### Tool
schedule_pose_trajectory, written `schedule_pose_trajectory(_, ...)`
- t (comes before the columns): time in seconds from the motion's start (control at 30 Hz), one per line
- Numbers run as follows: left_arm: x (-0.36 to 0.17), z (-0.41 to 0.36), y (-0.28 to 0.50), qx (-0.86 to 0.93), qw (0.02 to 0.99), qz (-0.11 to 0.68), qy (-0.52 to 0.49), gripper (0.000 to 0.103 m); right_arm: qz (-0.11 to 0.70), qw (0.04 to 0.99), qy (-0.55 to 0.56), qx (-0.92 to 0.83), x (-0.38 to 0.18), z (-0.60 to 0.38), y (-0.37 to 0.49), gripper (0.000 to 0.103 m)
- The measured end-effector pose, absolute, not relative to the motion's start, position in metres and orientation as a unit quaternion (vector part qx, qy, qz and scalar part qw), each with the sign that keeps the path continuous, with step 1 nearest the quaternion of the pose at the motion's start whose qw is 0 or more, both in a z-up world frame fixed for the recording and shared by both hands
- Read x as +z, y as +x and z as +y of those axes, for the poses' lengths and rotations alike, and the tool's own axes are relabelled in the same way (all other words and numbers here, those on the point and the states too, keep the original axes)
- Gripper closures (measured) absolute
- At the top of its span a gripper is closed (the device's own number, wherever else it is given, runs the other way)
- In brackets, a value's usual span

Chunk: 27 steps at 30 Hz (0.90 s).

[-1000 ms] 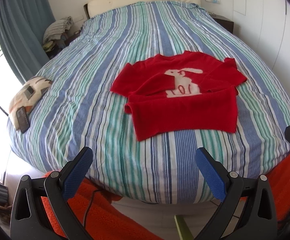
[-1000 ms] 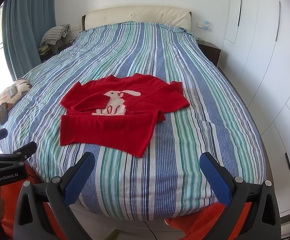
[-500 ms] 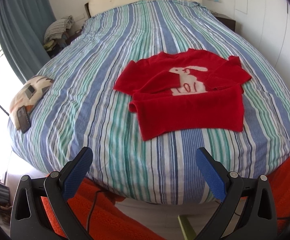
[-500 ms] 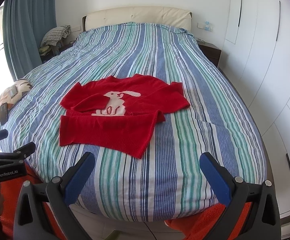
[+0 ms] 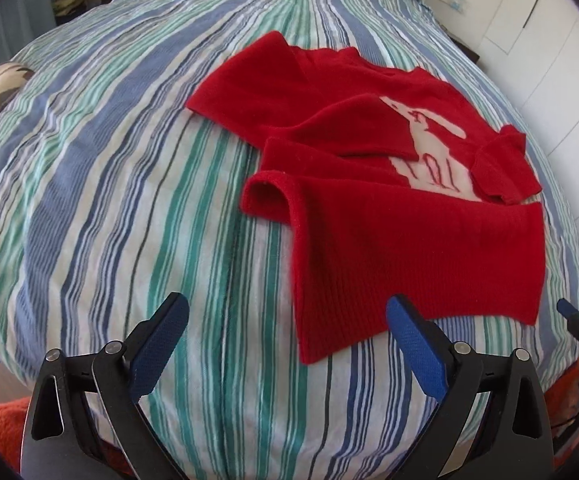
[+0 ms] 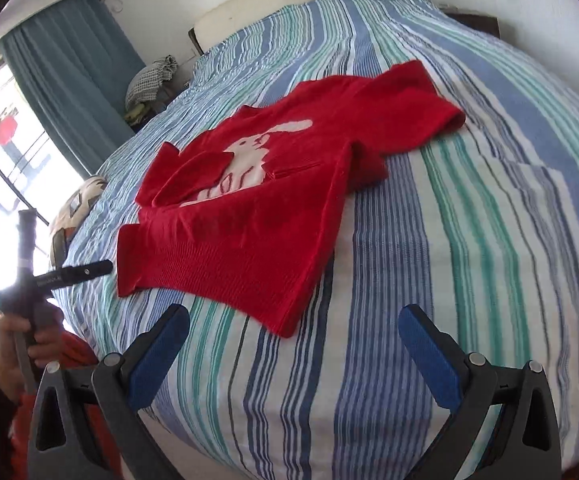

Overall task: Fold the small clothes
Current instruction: 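Grasp the sweater hem with the left tool while the right tool grasps it too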

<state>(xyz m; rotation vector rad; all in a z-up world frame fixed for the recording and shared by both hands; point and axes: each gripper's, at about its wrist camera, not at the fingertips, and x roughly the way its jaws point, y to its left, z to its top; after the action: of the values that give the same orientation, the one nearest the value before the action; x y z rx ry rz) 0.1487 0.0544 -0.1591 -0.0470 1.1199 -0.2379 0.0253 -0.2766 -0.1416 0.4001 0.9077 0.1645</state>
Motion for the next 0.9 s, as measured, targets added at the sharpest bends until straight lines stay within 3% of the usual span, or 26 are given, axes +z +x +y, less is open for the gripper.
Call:
schedule_pose_trajectory(0.07, -0.176, 0.047, 0.158, -0.117, 0.826, 0.551, -0.025, 0.048, 0.439, 0.864, 0.224, 0.102, -0.154, -0.273, 0.043, 0.012)
schedule_pose_trajectory(0.1, -0.18, 0.044, 0.16, -0.118, 0.822, 0.557, -0.028, 0.056, 0.455, 0.854, 0.227, 0.105, -0.164, -0.27, 0.053, 0.02)
schedule_pose_trajectory(0.13, -0.179, 0.043, 0.159, -0.118, 0.824, 0.553, -0.034, 0.08, 0.473, 0.847, 0.221, 0.096, -0.172, -0.266, 0.061, 0.046)
schedule_pose_trajectory(0.17, -0.177, 0.044, 0.157, -0.124, 0.823, 0.553, -0.046, 0.098, 0.485, 0.842, 0.216, 0.094, -0.178, -0.263, 0.066, 0.083)
schedule_pose_trajectory(0.2, -0.172, 0.048, 0.155, -0.13, 0.817, 0.558, -0.063, 0.099, 0.492, 0.839, 0.213, 0.093, -0.179, -0.261, 0.066, 0.1)
schedule_pose_trajectory(0.37, -0.124, 0.084, 0.107, -0.184, 0.811, 0.55, -0.075, 0.1, 0.463, 0.844, 0.229, 0.141, -0.117, -0.268, 0.018, 0.099)
schedule_pose_trajectory(0.47, -0.116, 0.098, 0.078, -0.207, 0.795, 0.567, -0.063, 0.1, 0.488, 0.832, 0.227, 0.136, -0.096, -0.274, -0.016, 0.099)
schedule_pose_trajectory(0.7, -0.169, 0.075, 0.076, -0.156, 0.778, 0.609, -0.006, 0.099, 0.581, 0.789, 0.193, 0.047, -0.17, -0.269, -0.011, 0.099)
schedule_pose_trajectory(0.9, -0.181, 0.083, 0.07, -0.122, 0.786, 0.605, -0.004, 0.1, 0.582, 0.791, 0.188, 0.03, -0.188, -0.268, -0.008, 0.099)
